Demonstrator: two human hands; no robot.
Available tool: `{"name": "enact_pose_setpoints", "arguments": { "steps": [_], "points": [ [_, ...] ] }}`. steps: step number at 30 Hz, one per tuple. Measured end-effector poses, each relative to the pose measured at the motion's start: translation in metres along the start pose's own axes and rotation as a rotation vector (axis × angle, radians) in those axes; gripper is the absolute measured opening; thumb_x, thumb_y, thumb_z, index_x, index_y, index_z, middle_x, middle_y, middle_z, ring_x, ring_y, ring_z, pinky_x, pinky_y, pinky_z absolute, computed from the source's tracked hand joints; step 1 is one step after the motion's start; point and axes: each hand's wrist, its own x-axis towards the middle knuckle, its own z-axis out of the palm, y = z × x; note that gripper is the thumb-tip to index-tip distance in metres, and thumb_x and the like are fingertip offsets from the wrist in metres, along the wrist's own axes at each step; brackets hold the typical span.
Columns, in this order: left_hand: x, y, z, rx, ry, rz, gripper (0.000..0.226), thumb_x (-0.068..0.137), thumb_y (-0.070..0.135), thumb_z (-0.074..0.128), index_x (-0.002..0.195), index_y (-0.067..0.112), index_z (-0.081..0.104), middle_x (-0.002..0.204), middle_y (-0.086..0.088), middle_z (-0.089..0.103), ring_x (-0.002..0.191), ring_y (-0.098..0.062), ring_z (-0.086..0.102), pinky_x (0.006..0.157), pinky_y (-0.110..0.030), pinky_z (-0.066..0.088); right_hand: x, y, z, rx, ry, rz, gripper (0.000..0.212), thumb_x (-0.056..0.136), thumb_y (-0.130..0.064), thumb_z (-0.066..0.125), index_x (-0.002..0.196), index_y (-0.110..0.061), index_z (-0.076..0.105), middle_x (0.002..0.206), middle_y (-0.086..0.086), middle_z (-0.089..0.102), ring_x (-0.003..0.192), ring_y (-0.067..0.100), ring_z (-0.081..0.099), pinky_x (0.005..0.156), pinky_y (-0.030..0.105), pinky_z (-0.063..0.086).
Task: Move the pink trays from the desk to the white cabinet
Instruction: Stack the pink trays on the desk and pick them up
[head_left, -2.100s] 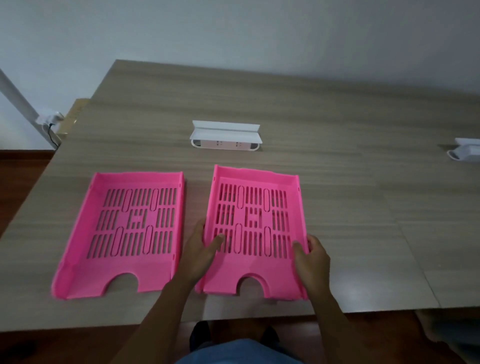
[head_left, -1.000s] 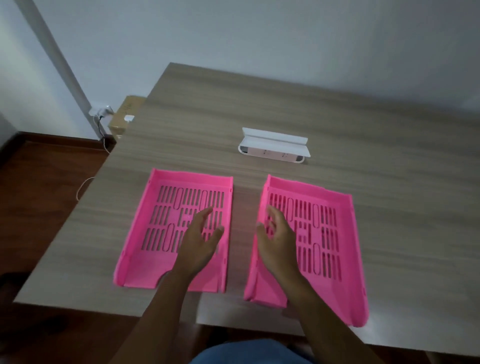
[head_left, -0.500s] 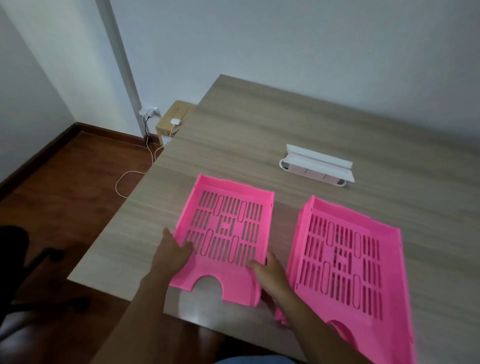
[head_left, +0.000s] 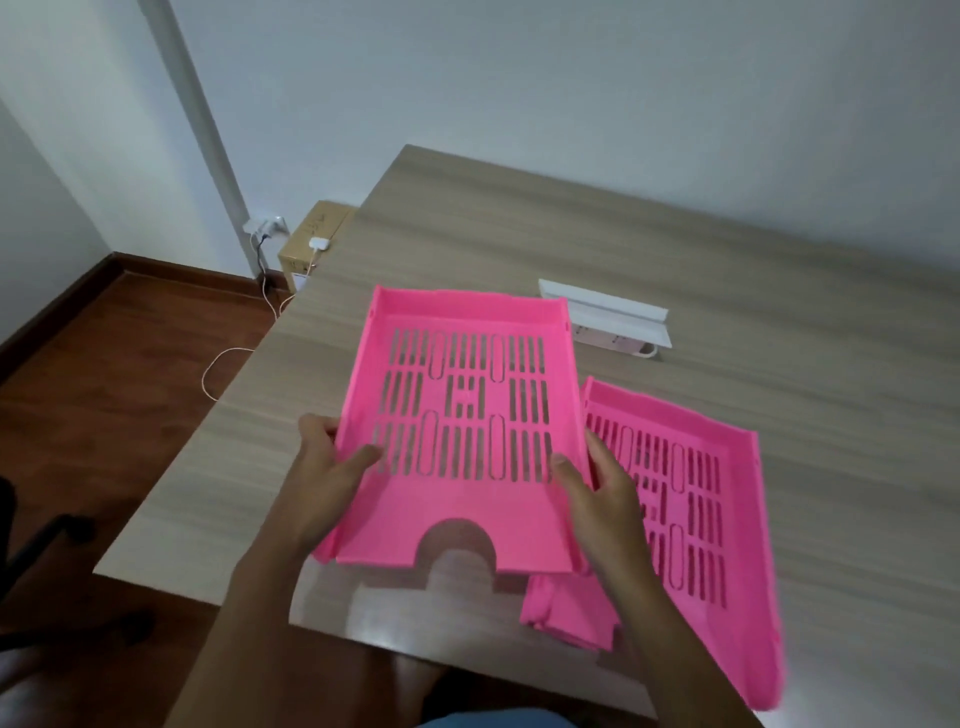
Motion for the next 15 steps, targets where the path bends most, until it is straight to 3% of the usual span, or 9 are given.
{"name": "enact_pose_setpoints", "arguments": {
  "steps": [2, 6, 8, 12, 15],
  "points": [
    [-0.007, 0.018, 0.021, 0.0, -0.015, 0.051, 0.026, 0.097, 0.017, 0.056, 0.108, 0.011, 0.033, 0.1, 0.0, 0.054, 0.081, -0.013, 0.06, 0.061, -0.027, 0.046, -0.007, 0.003, -0.029, 0.038, 0.042, -0.004, 0.05, 0.099, -0.026, 0.056, 0.143, -0.043, 0.041, 0.11, -0.015, 0.067, 0.086, 0.01, 0.073, 0.058, 0.021, 0.059],
    [-0.017, 0.035, 0.083, 0.017, -0.098, 0.087, 0.031, 0.094, 0.017, 0.061, 0.106, 0.01, 0.033, 0.098, 0.002, 0.058, 0.081, -0.009, 0.061, 0.066, -0.029, 0.05, -0.007, 0.025, -0.088, 0.039, 0.164, 0.062, 0.047, 0.097, -0.029, 0.058, 0.144, -0.035, 0.05, 0.12, 0.001, 0.071, 0.088, 0.02, 0.076, 0.067, 0.039, 0.065],
    [-0.026, 0.041, 0.116, 0.014, -0.155, 0.099, 0.031, 0.095, 0.016, 0.061, 0.107, 0.009, 0.033, 0.096, 0.004, 0.057, 0.08, -0.007, 0.062, 0.065, -0.026, 0.052, -0.009, 0.038, -0.119, 0.07, 0.208, 0.065, 0.042, 0.097, -0.027, 0.059, 0.137, -0.039, 0.054, 0.11, -0.001, 0.075, 0.078, 0.016, 0.078, 0.066, 0.039, 0.065],
    [-0.047, 0.047, 0.17, 0.015, -0.249, 0.113, 0.035, 0.095, 0.014, 0.061, 0.112, 0.009, 0.03, 0.099, 0.008, 0.055, 0.08, -0.004, 0.062, 0.063, -0.017, 0.052, -0.023, 0.06, -0.172, 0.142, 0.283, 0.095, 0.035, 0.097, -0.021, 0.06, 0.128, -0.036, 0.064, 0.103, -0.005, 0.079, 0.08, 0.01, 0.078, 0.068, 0.035, 0.064],
    [-0.06, 0.043, 0.197, 0.02, -0.308, 0.1, 0.045, 0.093, 0.011, 0.064, 0.12, 0.014, 0.028, 0.107, 0.009, 0.055, 0.09, -0.011, 0.067, 0.082, -0.035, 0.06, -0.036, 0.077, -0.196, 0.17, 0.295, 0.132, 0.031, 0.097, -0.017, 0.059, 0.122, -0.032, 0.068, 0.095, -0.009, 0.08, 0.078, 0.01, 0.078, 0.064, 0.03, 0.062]
  ]
}}
